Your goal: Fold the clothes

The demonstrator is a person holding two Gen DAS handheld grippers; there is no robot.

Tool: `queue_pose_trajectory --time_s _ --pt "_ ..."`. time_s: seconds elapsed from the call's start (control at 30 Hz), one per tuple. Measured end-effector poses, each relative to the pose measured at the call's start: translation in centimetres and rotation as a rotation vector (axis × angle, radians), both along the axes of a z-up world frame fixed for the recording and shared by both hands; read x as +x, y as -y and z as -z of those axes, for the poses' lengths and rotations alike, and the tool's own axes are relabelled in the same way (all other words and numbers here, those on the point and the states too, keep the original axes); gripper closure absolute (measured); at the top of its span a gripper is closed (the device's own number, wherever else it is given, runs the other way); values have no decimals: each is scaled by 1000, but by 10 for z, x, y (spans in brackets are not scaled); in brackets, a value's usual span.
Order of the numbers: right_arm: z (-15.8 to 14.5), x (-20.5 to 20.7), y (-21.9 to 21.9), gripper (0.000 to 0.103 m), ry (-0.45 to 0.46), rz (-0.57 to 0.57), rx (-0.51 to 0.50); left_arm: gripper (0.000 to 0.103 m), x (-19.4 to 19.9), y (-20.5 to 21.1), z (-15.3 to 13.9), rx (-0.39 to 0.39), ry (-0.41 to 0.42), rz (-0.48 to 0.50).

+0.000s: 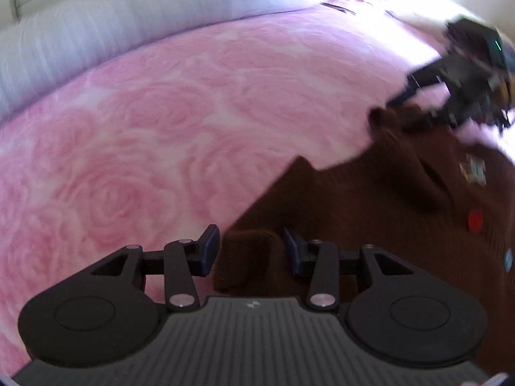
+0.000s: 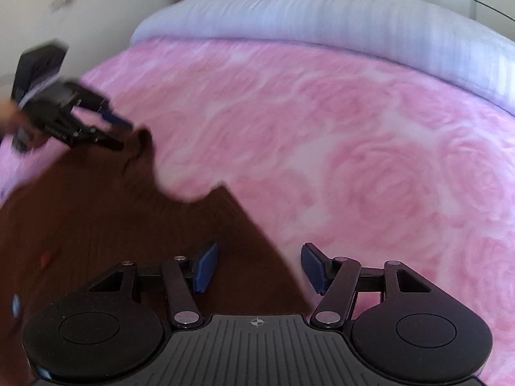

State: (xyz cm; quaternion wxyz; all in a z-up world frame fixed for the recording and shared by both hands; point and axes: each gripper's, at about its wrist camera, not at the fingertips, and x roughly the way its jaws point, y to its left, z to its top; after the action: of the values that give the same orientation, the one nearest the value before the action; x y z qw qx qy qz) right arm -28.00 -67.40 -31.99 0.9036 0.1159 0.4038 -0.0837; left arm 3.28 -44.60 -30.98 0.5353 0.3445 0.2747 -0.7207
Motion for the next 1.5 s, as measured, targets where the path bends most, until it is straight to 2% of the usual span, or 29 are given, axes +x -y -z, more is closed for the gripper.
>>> queue_pose_trajectory --time_s 0.03,0.07,0.1,0.17,0.23,0.3,0.33,0.37,0.43,0.5,0.57,0.6,0.63,0.67,0.73,0.77,0.87,0.9,0.93,0.97,1.03,1.07,1.13,1.17,1.23,1.3,1.4,1.5 --pt "0 -3 -1 51 6 11 9 86 -2 -4 -1 4 1 3" --pt "-2 -7 -1 62 7 27 26 93 -6 -8 -4 2 12 14" --pt "-3 -10 -1 98 7 43 44 95 -12 -14 -9 -13 45 39" --pt "-9 -14 -6 98 2 51 42 96 -22 -29 -28 -93 127 73" --pt "-37 -17 -21 98 23 34 -102 96 -21 -34 -48 -175 179 55" --pt "-71 -21 -27 98 89 79 -274 96 -13 -33 -67 -250 217 16" --pt "-82 -19 -22 99 117 108 -327 96 -9 -29 -71 -267 230 -6" --pt "-90 -14 -16 103 140 134 -366 95 -5 -19 -65 -246 231 -30" --pt "-93 1 0 103 157 159 -392 91 4 2 -52 -204 234 -80" --pt "-81 18 18 103 142 179 -370 87 13 13 -36 -156 249 -127" --pt "-67 26 27 103 125 213 -345 87 21 20 -17 -104 269 -174" --pt "-62 24 28 102 132 222 -306 82 25 20 -11 -91 262 -193" --pt "-58 19 27 96 145 222 -261 76 31 16 -10 -100 224 -205" --pt "-54 16 27 90 152 207 -218 74 36 11 -10 -109 186 -215" --pt "-41 9 25 45 130 149 -163 71 44 7 -9 -118 123 -220" --pt "-32 8 27 41 109 127 -143 70 45 7 -8 -116 111 -213" --pt "-9 12 37 41 62 114 -42 69 36 15 0 -91 104 -178" --pt "-3 12 41 52 63 127 5 78 32 17 1 -88 103 -162" --pt "-2 13 43 91 67 130 31 96 29 18 1 -98 99 -139" --pt "-7 15 42 97 79 121 49 97 25 16 -1 -125 111 -123" --pt "-27 20 36 97 118 104 -36 97 22 11 -10 -231 179 -136" --pt "-36 21 33 97 137 103 -93 97 25 13 -10 -244 177 -159" --pt "-48 27 30 99 160 113 -195 97 30 21 -2 -217 169 -186" --pt "-43 35 31 99 145 122 -228 96 31 24 3 -193 170 -187" --pt "-28 46 37 98 78 135 -229 89 32 23 7 -171 178 -213" --pt "-24 42 34 98 45 178 -250 81 37 12 -2 -174 158 -272" --pt "-35 13 15 96 68 243 -232 79 35 -14 -21 -192 163 -301" --pt "-42 -29 -17 87 43 305 -148 79 12 -45 -38 -204 169 -264"
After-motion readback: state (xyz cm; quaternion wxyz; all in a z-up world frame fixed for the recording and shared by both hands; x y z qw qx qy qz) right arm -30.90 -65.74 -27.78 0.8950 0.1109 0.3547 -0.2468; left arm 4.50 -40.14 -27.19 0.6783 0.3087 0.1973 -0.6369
